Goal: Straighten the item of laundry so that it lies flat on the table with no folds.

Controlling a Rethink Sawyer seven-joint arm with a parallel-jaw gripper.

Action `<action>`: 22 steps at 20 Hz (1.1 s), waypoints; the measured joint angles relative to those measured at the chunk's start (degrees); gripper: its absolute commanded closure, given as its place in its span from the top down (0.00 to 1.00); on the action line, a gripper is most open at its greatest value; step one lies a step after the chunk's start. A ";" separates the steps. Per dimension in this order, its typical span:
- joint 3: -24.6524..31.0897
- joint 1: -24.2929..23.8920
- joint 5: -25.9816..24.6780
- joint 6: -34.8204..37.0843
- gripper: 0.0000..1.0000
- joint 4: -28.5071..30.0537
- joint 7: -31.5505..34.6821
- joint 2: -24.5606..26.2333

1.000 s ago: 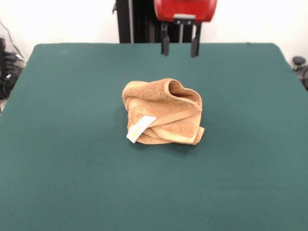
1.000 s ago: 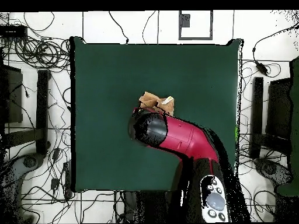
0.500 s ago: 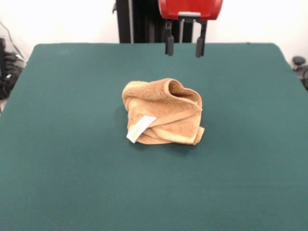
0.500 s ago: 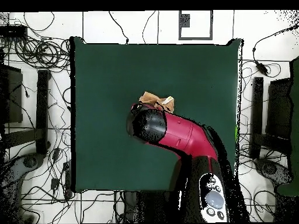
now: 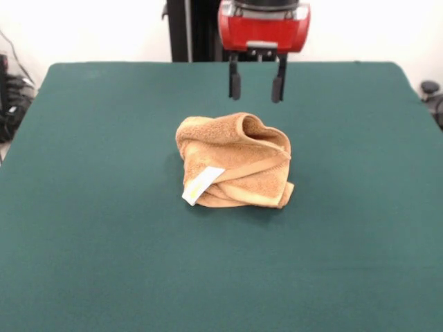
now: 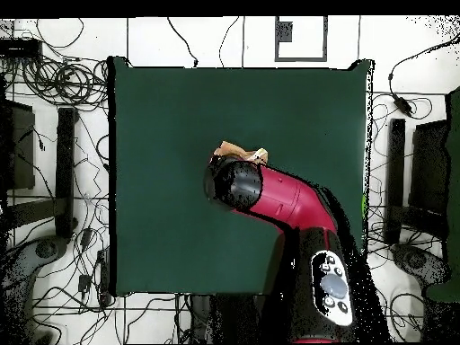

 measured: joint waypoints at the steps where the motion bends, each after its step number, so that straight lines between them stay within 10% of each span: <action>1: 0.12 -0.41 0.00 -0.01 1.00 -0.71 0.00 0.69; 22: 0.34 -2.39 -0.16 -3.55 1.00 -3.74 0.00 6.49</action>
